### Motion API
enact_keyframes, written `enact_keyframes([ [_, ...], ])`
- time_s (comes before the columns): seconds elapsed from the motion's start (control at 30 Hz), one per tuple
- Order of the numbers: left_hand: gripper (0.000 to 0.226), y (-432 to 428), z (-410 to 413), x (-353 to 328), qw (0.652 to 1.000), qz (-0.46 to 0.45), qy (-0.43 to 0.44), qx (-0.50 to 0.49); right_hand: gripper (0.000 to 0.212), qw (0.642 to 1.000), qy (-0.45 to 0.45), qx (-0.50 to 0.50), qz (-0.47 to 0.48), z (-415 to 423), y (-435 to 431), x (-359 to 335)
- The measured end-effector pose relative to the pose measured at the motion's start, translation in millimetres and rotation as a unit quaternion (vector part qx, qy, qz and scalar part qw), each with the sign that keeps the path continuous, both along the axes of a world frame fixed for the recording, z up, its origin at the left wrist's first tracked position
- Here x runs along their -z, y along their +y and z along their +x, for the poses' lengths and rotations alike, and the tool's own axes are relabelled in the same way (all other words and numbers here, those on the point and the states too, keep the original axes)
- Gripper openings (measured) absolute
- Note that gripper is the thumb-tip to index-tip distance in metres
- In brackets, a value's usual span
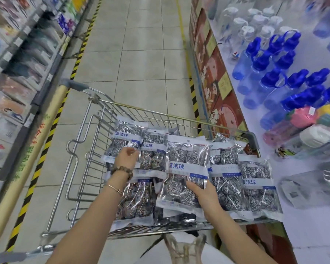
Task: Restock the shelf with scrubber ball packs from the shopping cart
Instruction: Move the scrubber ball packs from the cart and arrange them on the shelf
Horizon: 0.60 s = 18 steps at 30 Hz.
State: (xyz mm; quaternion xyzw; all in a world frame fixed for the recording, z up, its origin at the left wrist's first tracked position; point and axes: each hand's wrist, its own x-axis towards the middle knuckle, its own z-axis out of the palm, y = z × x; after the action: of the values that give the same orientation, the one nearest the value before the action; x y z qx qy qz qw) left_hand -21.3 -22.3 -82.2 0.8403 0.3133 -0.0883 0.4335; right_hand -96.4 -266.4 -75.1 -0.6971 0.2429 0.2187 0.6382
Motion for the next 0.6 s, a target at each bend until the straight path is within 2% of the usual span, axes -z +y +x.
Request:
enact_keyframes([
  [0.1,0.033,37.0,22.4,8.2,0.993,0.119,0.005,0.008,0.032,1.0,-0.004,0.009,-0.008,0.4,0.9,4.7],
  [0.17,0.034,56.3,34.6,18.8,0.981,0.191,0.04,0.019,0.026,1.0,-0.016,0.016,-0.016,1.2,2.9,6.2],
  [0.3,0.048,64.5,49.4,28.5,0.958,0.254,0.128,0.044,0.034,0.998,-0.009,0.016,-0.066,1.2,11.9,9.1],
  [0.4,0.062,60.6,56.3,25.6,0.953,0.249,0.166,0.041,0.057,0.997,0.008,0.018,-0.073,-0.2,16.4,10.5],
  [0.43,0.062,62.3,59.5,30.0,0.955,0.245,0.166,0.033,0.058,0.997,0.008,0.019,-0.076,-0.3,16.7,10.2],
  [0.53,0.063,65.2,64.3,38.9,0.964,0.212,0.16,0.006,0.052,0.996,0.002,0.023,-0.086,-1.7,16.1,6.6],
  [0.6,0.056,65.9,63.9,39.2,0.968,0.201,0.151,0.009,0.042,0.995,-0.008,0.027,-0.095,-3.0,14.5,4.4],
])
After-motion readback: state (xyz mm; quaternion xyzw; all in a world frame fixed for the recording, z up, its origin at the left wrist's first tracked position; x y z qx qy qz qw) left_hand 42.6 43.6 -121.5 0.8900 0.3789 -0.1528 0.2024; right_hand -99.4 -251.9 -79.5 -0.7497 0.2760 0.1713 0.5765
